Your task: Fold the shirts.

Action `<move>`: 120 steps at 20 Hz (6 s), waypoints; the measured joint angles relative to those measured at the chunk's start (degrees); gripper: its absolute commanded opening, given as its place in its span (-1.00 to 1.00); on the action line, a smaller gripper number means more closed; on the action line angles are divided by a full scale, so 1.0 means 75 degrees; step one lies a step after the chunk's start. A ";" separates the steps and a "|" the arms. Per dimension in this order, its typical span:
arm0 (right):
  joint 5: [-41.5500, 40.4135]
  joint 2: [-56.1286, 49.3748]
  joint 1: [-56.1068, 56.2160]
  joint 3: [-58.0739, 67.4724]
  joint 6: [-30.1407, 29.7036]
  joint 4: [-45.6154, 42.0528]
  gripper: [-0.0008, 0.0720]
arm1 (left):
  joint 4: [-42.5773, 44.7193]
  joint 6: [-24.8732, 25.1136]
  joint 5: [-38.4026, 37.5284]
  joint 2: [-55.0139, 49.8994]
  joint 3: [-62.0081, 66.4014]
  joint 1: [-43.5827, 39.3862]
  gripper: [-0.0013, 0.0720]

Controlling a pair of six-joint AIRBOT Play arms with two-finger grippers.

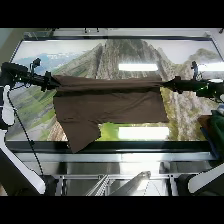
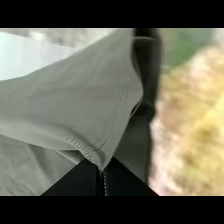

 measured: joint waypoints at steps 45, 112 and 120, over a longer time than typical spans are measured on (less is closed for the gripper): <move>0.1781 0.3188 -0.1947 -0.2926 0.0711 -0.1475 0.21 | 0.1186 -0.1378 -0.2719 0.5106 -0.9331 -0.1142 -0.90; -0.1236 0.2127 0.0047 -0.4246 -0.1903 0.1801 0.13 | 0.0688 -0.0350 0.1011 0.1699 -0.3075 0.0105 0.06; -0.0373 0.2961 -0.0618 -0.3369 -0.0583 0.0592 0.81 | -0.0425 -0.0335 0.1323 0.2486 -0.3028 0.0169 0.87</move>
